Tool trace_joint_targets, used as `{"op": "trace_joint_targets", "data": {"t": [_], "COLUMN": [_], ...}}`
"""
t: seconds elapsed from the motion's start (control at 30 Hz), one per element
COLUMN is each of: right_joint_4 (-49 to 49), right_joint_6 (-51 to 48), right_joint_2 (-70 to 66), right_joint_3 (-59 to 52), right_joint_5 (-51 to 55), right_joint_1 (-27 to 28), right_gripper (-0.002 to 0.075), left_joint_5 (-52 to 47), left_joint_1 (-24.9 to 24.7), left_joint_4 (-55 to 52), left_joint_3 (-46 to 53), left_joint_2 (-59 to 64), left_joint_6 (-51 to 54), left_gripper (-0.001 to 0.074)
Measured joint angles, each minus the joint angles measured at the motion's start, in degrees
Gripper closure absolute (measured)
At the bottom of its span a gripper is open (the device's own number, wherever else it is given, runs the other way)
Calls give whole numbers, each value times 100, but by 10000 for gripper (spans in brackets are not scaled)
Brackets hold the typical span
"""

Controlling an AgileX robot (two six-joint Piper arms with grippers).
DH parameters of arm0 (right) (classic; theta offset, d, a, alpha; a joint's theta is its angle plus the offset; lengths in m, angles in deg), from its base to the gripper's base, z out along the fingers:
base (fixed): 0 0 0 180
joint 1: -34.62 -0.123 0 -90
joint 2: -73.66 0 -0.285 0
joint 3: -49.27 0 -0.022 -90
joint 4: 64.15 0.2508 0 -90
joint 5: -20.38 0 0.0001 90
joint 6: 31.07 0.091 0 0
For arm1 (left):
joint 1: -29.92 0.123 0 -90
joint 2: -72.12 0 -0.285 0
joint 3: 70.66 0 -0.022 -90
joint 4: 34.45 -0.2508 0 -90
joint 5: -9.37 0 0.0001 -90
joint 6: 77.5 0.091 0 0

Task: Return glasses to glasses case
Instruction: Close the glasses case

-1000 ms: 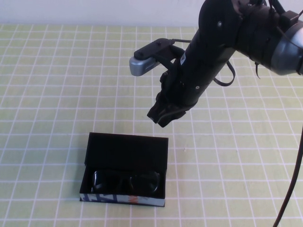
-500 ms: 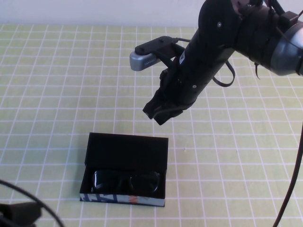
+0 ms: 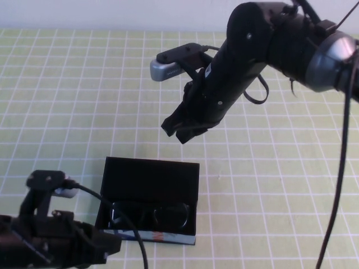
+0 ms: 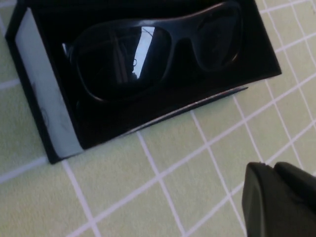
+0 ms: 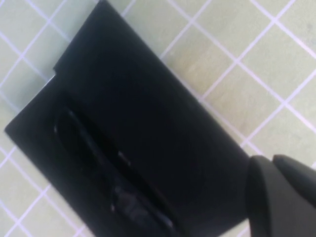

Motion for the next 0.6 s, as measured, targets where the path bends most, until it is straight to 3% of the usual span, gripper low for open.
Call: {"op": "trace_joint_targets", "data": {"t": [0.37,0.6], "right_joint_4": [480,575], "right_joint_6": [41,41], "right_joint_2": [-940,-1306], "right_joint_3": [923,1298], "right_joint_5": [485,533], "right_joint_1": [403,462], "right_gripper": [737,737], "left_joint_5": [120,120], "left_joint_1": [0,0], "left_joint_4": [2002,2665], "left_joint_3": [-12,-23], "left_joint_2": [1882,2371], "left_joint_6": [2660,3461], "left_gripper": [738,738]}}
